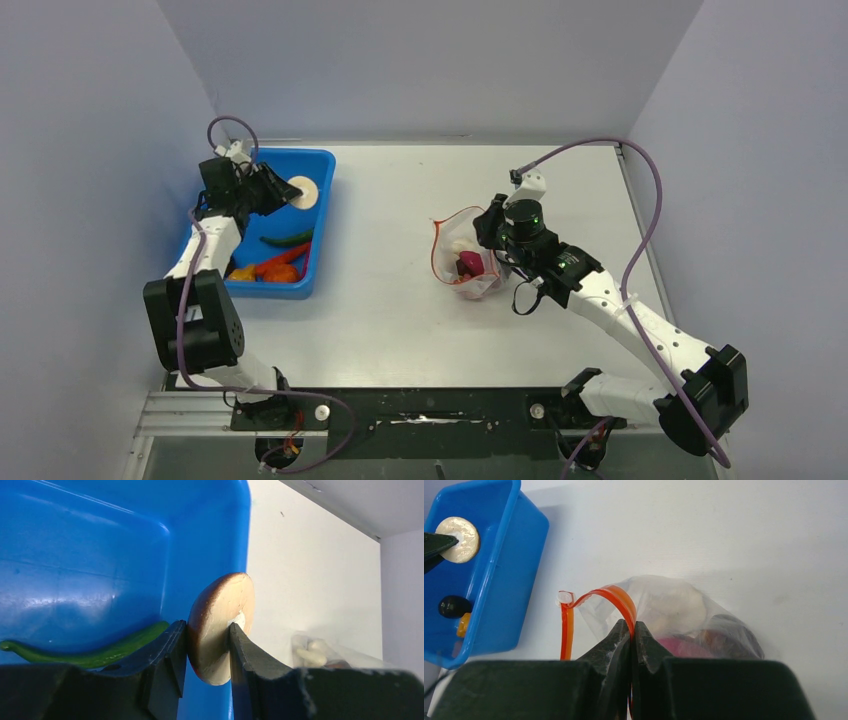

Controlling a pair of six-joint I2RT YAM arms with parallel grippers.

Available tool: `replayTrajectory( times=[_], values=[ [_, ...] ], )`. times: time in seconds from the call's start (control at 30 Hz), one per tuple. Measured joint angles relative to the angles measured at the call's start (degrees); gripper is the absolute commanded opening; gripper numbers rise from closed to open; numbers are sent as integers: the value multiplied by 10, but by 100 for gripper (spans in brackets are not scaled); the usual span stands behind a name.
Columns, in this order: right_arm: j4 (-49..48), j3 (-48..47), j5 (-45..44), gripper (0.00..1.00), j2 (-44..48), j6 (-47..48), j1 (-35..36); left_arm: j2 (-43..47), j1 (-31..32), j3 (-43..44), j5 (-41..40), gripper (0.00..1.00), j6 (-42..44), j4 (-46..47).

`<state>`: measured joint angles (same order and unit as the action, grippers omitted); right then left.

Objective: Place the food in the zip-top bag and seal the zipper
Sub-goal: Pick up the fake vegetable from the bin.

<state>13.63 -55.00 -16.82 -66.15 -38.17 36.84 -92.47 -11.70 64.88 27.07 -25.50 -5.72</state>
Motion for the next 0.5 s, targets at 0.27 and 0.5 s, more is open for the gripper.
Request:
replayTrajectory(
  times=[0.27,0.5],
  values=[
    [-4,0,19,0,0,-2,0,98,41,-41,47,20,-14,8],
    [-10,0,26,0,0,-12,0,182,127,-51,86,20,-25,22]
  ],
)
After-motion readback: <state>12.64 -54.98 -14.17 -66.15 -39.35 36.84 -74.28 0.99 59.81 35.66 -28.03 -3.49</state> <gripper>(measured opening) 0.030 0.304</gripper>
